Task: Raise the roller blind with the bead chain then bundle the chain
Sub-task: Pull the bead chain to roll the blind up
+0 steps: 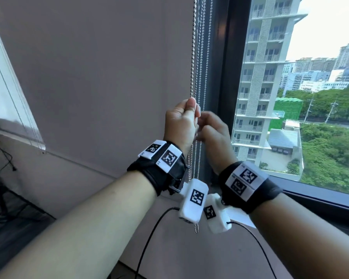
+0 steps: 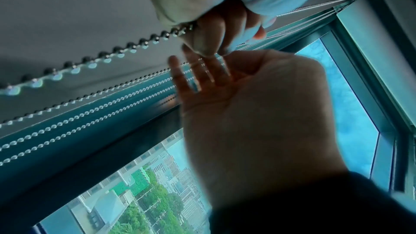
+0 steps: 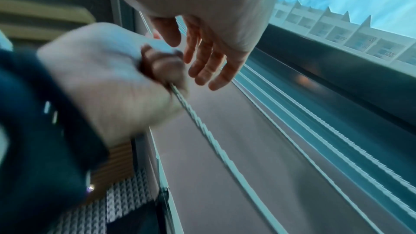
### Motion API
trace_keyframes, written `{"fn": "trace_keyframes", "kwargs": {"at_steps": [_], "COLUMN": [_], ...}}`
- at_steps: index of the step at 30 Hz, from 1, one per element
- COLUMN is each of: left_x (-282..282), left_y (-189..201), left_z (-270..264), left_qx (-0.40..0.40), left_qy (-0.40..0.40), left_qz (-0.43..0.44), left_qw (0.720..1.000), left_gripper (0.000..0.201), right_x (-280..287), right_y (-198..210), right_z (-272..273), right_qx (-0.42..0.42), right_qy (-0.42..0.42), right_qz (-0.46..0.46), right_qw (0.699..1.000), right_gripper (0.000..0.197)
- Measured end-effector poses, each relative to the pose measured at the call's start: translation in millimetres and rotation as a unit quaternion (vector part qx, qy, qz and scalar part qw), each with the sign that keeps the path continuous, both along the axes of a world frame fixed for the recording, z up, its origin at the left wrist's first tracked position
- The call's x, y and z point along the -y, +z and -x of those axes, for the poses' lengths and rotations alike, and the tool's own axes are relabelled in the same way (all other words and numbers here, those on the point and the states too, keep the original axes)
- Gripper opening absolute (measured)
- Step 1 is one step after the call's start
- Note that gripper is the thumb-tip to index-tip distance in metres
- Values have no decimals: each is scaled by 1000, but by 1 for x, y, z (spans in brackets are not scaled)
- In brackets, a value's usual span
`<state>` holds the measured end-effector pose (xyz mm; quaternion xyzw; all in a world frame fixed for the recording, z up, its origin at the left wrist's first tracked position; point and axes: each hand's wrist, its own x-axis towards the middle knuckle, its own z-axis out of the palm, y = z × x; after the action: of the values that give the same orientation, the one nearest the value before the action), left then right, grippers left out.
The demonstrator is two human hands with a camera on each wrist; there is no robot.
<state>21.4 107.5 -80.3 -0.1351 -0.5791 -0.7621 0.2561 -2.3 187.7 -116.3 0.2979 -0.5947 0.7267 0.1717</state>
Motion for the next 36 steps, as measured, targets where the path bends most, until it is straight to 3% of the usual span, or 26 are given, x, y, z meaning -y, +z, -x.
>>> {"fn": "trace_keyframes", "kwargs": {"at_steps": [5,9,13,22,28,31,34,36], "left_x": [-2,-1,5,13,22,23,24,26], "left_y": [3,1,-11,-42,-74,-77,-71,-64], "left_z": [-4,-9,-10,-12,-12,-14,-18,-17], "left_qx": [25,33,20,62,93,99,60,35], "left_qy": [-5,-18,-19,-26,-5,3,-3,4], "left_qz": [-17,13,40,44,92,121,136,134], "left_qw": [1000,999,999,997,991,988,989,990], "left_gripper": [31,37,38,44,60,51,29,24], "right_x": [6,17,23,39,43,41,37,35], "right_y": [60,102,119,93,59,53,49,46], "right_z": [-4,-12,-15,-19,-20,-25,-29,-29], "right_qx": [-34,-21,28,89,95,72,44,34], "right_qy": [-46,1,62,33,38,36,30,26], "right_qz": [11,1,15,10,7,18,33,45], "right_qw": [998,1000,998,995,995,997,998,998], "right_gripper": [31,27,37,43,44,43,45,46]}}
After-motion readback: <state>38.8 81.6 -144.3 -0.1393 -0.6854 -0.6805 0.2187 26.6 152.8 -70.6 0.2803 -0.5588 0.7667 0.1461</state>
